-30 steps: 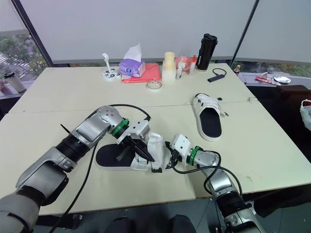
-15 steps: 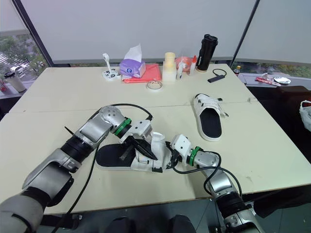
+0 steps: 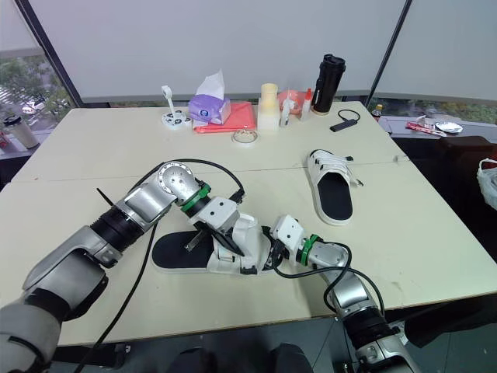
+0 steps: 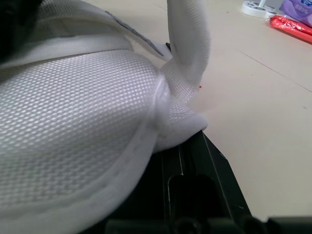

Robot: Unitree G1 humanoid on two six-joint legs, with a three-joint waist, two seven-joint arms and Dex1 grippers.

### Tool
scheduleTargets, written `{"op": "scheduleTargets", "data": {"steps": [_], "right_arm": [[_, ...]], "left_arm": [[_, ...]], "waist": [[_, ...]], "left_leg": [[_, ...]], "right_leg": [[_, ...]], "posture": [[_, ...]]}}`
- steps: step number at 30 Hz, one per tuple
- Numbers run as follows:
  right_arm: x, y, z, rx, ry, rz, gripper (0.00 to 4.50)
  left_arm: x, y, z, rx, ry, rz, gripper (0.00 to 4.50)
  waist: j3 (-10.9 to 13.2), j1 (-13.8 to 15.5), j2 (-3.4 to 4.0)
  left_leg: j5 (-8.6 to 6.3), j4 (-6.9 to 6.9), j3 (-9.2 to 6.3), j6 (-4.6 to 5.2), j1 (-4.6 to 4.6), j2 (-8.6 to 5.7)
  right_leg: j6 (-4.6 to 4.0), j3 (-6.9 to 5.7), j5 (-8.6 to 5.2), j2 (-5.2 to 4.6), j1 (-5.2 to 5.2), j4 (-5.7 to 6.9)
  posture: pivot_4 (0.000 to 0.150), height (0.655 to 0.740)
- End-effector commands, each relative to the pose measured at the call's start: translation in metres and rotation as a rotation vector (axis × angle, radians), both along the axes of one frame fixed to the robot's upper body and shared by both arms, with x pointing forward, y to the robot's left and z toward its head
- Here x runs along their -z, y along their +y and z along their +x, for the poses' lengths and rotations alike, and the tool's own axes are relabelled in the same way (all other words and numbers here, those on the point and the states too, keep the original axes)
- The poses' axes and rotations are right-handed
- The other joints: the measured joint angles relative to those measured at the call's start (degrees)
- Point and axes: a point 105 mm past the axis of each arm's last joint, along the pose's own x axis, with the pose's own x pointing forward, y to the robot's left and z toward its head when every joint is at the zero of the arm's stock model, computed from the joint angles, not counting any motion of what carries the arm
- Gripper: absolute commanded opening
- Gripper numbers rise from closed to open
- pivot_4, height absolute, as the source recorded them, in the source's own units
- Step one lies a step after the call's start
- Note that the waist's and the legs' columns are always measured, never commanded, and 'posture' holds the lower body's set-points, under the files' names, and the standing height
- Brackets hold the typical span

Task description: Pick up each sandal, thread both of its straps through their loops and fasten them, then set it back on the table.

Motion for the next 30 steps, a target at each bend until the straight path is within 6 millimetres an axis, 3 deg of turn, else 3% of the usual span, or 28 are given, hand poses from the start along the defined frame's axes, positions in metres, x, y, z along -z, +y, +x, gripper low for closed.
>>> {"op": "scheduleTargets", "data": {"steps": [1,10,21,30], "right_arm": [[0.049,-0.007,-0.01,0.048,0.174,-0.086,0.0],[0.052,-0.007,-0.014,0.055,0.184,-0.084,0.0],[0.052,-0.007,-0.013,0.054,0.187,-0.084,0.0],[0.053,-0.008,-0.014,0.055,0.19,-0.088,0.0]], "left_arm": [[0.005,-0.006,-0.008,0.04,0.028,0.004,0.03],[-0.015,-0.016,-0.017,-0.03,0.223,-0.121,0.03],[0.02,0.003,-0.015,-0.031,0.095,-0.004,0.03],[0.027,-0.001,-0.016,-0.056,0.089,-0.043,0.03]], "waist": [[0.0,0.0,0.0],[0.0,0.1,0.0],[0.0,0.1,0.01],[-0.1,0.2,0.02]], "left_leg": [[0.0,0.0,0.01,0.0,0.0,0.0],[0.0,0.02,0.07,0.0,-0.01,0.0],[0.0,-0.02,0.11,0.0,0.01,0.0],[0.0,-0.02,0.13,0.0,0.03,0.0]], "right_leg": [[0.0,0.0,0.0,0.0,0.0,0.0],[0.01,0.0,0.0,0.02,0.01,0.0],[-0.01,0.0,0.0,0.04,0.0,0.01],[-0.01,0.0,-0.01,0.03,0.04,0.0]], "posture": [[0.15,0.74],[0.15,0.74],[0.15,0.74],[0.15,0.74]]}}
